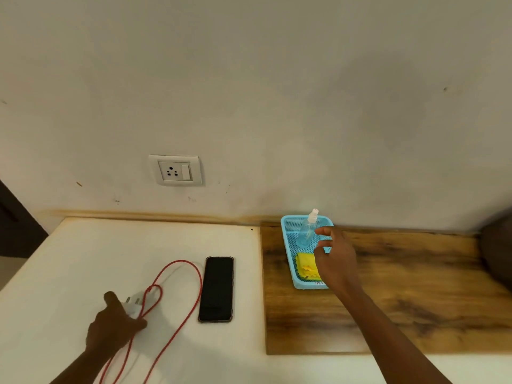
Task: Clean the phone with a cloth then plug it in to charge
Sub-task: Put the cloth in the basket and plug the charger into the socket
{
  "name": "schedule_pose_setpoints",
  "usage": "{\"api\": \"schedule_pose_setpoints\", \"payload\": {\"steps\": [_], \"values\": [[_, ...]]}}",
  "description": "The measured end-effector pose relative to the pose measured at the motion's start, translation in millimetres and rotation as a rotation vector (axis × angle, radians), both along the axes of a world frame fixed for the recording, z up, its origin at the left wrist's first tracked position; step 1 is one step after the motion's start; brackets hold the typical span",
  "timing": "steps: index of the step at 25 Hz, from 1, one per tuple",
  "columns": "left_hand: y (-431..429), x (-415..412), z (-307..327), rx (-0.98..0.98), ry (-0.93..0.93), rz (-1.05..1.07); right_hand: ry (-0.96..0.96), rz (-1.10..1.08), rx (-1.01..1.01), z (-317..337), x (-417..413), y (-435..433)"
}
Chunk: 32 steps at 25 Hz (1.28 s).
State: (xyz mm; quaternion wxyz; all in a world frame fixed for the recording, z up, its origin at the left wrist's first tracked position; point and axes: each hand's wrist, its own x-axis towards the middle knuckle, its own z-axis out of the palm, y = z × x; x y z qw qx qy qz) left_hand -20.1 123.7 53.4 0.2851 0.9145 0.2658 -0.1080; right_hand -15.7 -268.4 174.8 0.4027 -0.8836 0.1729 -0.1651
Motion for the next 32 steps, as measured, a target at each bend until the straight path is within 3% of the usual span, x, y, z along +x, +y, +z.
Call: {"api": "schedule_pose_setpoints", "payload": {"steps": [7,11,14,20,24,26,29,32], "values": [[-59.2,-26.1,117.8,-0.459,-0.371,-0.072,0.031,0.149,0.169,46.3,-35.0,31.9],[-88.0,-50.6,206.2,-0.711,-0.510,-0.214,0.109,0.448,0.448,87.3,-62.3,68.7],[-105.5,-77.3,263.7,-0.857,-0.537,-0.331,0.123,0.692,0.538,117.8,-78.8,94.3],[-132.4,-125.1,327.8,-0.769,-0.645,-0.532,0.065,0.855,1.033,176.4,-117.5,116.4],[-139.2,-139.8,346.9,-0.680,-0.773,-0.501,0.022,0.944,1.275,201.2,-139.7,105.5],[-139.3,-143.0,353.4,-0.750,-0.824,-0.405,0.095,0.975,1.179,208.3,-153.1,103.6],[-137.6,-144.9,363.9,-0.809,-0.881,-0.308,0.271,1.044,0.876,208.2,-174.0,107.5],[-137.3,-145.2,373.0,-0.805,-0.928,-0.252,0.309,1.186,0.768,206.5,-187.9,106.3]]}}
